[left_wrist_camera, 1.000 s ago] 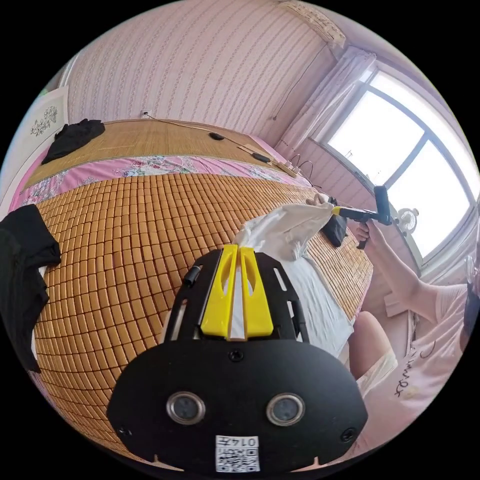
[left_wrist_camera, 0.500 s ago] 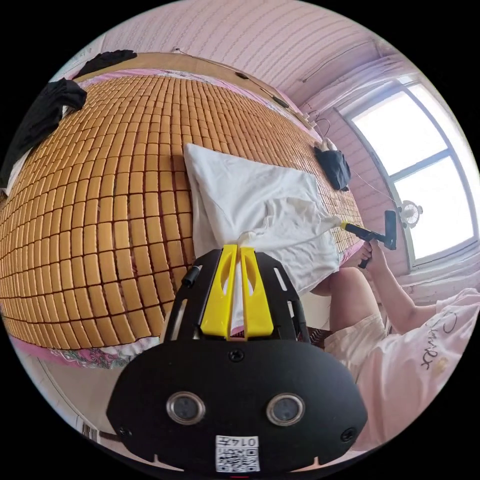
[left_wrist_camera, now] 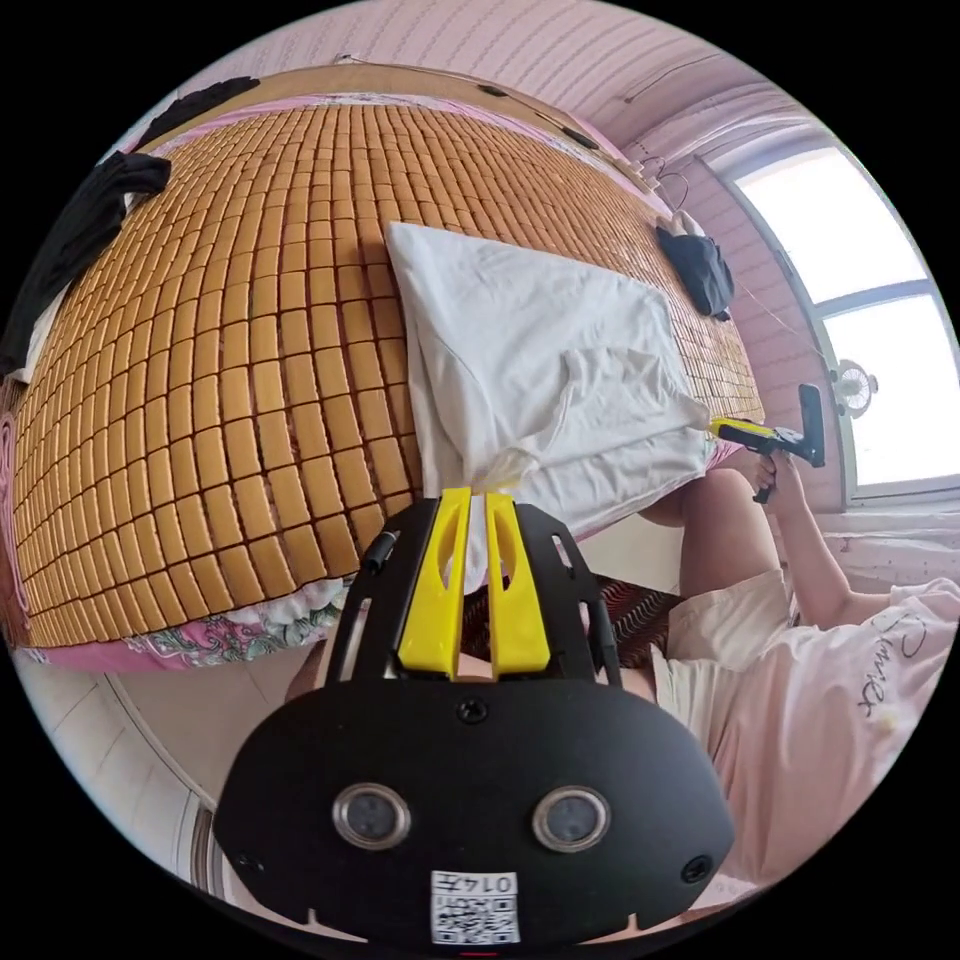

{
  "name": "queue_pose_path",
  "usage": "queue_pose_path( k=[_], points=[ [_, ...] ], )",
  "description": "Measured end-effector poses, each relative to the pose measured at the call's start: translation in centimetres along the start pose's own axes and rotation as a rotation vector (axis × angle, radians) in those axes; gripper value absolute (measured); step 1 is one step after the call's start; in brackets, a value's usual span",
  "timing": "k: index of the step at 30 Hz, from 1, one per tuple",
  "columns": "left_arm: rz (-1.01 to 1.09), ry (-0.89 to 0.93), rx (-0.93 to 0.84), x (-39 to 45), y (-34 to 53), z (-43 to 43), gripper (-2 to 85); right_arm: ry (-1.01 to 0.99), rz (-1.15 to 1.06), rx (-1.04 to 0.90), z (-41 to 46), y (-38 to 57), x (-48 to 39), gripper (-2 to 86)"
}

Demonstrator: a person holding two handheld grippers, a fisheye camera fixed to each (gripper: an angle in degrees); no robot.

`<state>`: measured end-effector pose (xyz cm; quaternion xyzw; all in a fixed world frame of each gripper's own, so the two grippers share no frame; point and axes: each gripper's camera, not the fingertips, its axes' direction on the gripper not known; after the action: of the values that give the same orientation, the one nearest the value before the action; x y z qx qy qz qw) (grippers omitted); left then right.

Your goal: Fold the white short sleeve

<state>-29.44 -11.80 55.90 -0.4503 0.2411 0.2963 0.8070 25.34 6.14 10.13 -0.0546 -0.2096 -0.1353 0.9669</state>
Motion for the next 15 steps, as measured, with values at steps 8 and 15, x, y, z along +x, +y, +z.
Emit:
queue_pose_path(
  k=[8, 15],
  points=[
    [0.172, -0.074, 0.099, 6.5, -2.1, -1.3, 1.6, 0.010, -0.136, 0.131, -0.5, -1.8, -4.6, 3.8],
    [0.119, 0.017, 0.068, 10.2, -8.1, 6.7, 3.8, 0.028, -0.164, 0.067, 8.4, -8.2, -8.6, 3.5]
  ],
)
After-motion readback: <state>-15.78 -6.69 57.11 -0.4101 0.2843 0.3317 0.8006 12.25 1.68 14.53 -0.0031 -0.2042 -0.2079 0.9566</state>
